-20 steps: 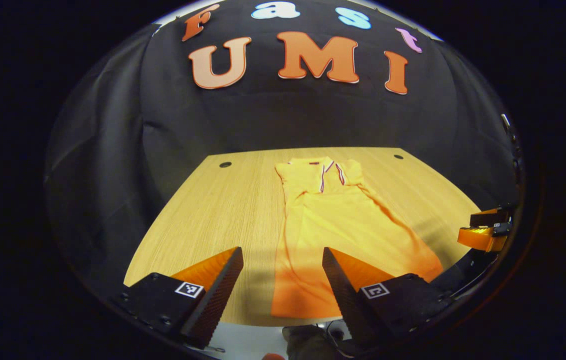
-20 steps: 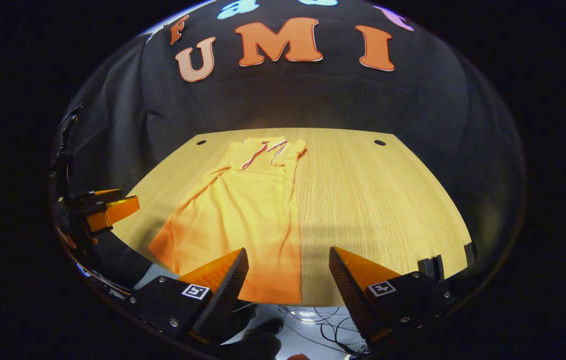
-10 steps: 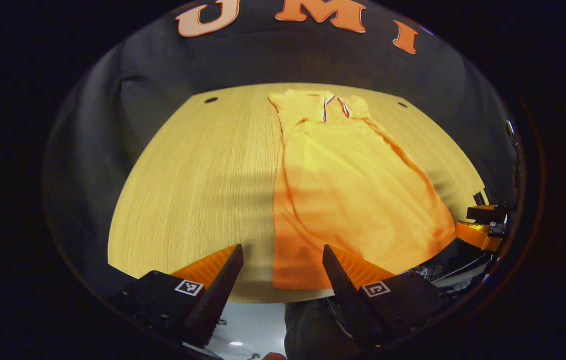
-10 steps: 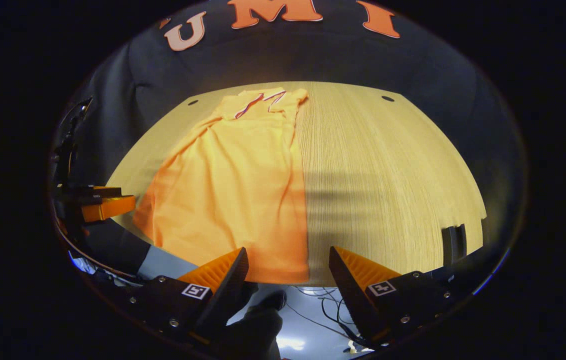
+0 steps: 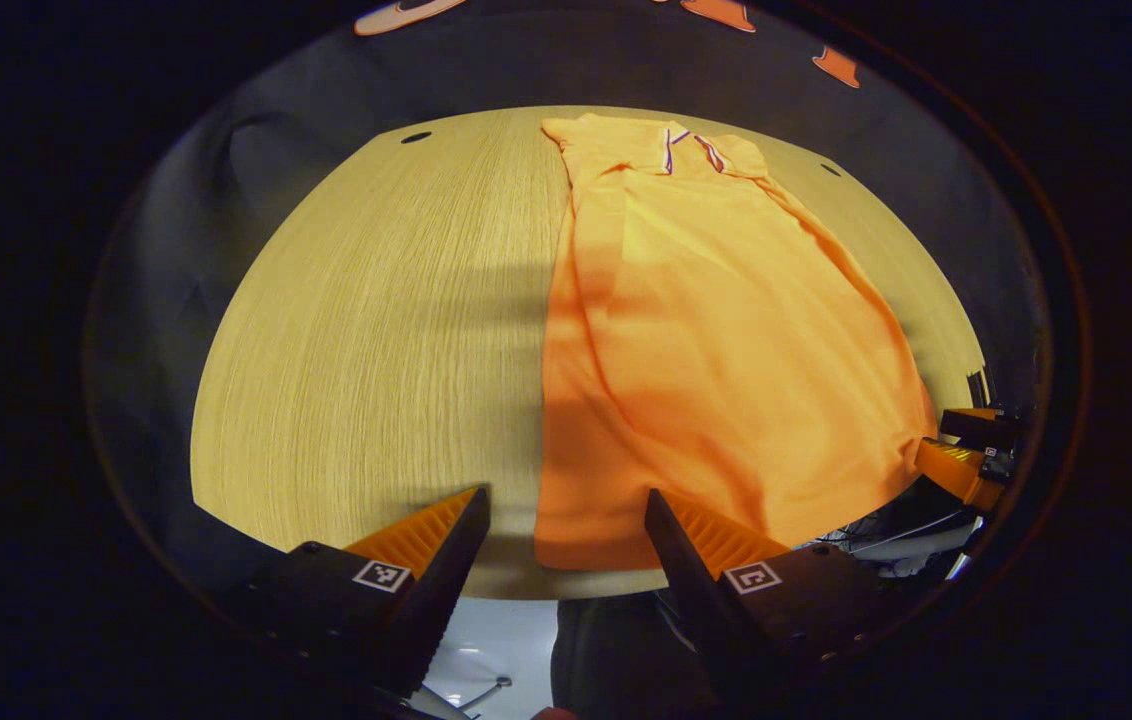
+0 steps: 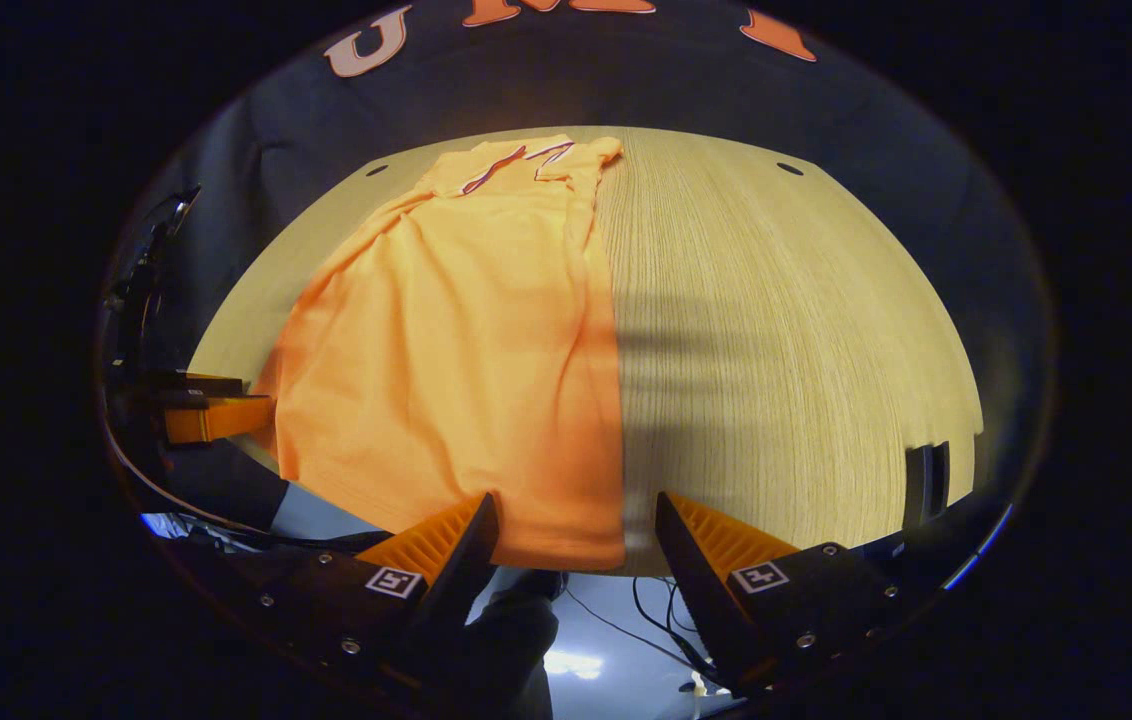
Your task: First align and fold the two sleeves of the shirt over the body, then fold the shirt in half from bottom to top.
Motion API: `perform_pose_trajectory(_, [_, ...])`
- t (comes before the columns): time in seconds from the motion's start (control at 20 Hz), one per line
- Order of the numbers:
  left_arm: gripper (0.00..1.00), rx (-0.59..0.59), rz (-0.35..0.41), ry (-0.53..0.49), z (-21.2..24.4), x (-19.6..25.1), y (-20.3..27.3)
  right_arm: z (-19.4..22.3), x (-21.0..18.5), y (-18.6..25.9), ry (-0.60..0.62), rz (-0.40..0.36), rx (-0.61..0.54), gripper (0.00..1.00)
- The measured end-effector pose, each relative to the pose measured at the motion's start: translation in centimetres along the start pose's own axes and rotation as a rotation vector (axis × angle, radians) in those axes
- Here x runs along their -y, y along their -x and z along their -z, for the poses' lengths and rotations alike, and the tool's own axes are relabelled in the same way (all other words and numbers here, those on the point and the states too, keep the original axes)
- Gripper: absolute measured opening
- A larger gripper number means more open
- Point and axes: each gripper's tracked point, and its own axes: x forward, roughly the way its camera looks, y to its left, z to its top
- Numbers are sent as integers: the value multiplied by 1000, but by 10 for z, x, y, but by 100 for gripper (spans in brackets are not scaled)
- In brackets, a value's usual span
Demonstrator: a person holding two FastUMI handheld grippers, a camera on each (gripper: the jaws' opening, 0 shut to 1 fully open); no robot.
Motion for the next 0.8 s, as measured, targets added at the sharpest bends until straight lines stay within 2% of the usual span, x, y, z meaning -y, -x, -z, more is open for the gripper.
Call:
perform_pose_trajectory(0.15, [98,13,6,-16,0,4,2,-1,6,-6,24,27,-1,93])
perform_pose_trajectory(0.2, [98,22,12,-22,-1,7,1,-1,9,-7,37,44,6,87])
perform_pose_trajectory(0.25, [92,26,13,-25,-1,10,0,-1,7,-6,30,35,4,83])
perform_pose_trajectory(0.3, [85,30,21,-33,-1,15,1,-2,3,-7,32,22,7,69])
perform_pose_trajectory(0.35, [72,31,38,-49,-2,22,-1,-4,9,-7,15,46,21,61])
perform_pose_trajectory(0.4, [63,45,60,-61,-5,31,0,-5,6,-7,-7,35,35,28])
perform_pose_trajectory(0.45, [36,51,52,-66,-8,32,0,-6,3,-7,-18,11,33,19])
perform_pose_trajectory(0.5, [8,58,51,-88,-9,34,-4,-5,-4,-7,-41,-28,21,17])
perform_pose_trajectory(0.55, [8,54,58,-92,-8,34,1,-7,-7,-4,-75,-41,19,17])
perform_pose_trajectory(0.6, [7,54,67,-85,-8,35,0,-11,-7,-8,-103,-60,39,3])
perform_pose_trajectory(0.65, [7,64,73,-64,-9,35,-4,-6,-17,-6,-102,-106,16,3])
perform_pose_trajectory(0.7, [5,90,75,-38,-17,32,0,-10,-19,-7,-106,-98,41,2])
perform_pose_trajectory(0.8, [1,89,99,-13,-18,34,2,-15,-23,-2,-101,-136,52,2])
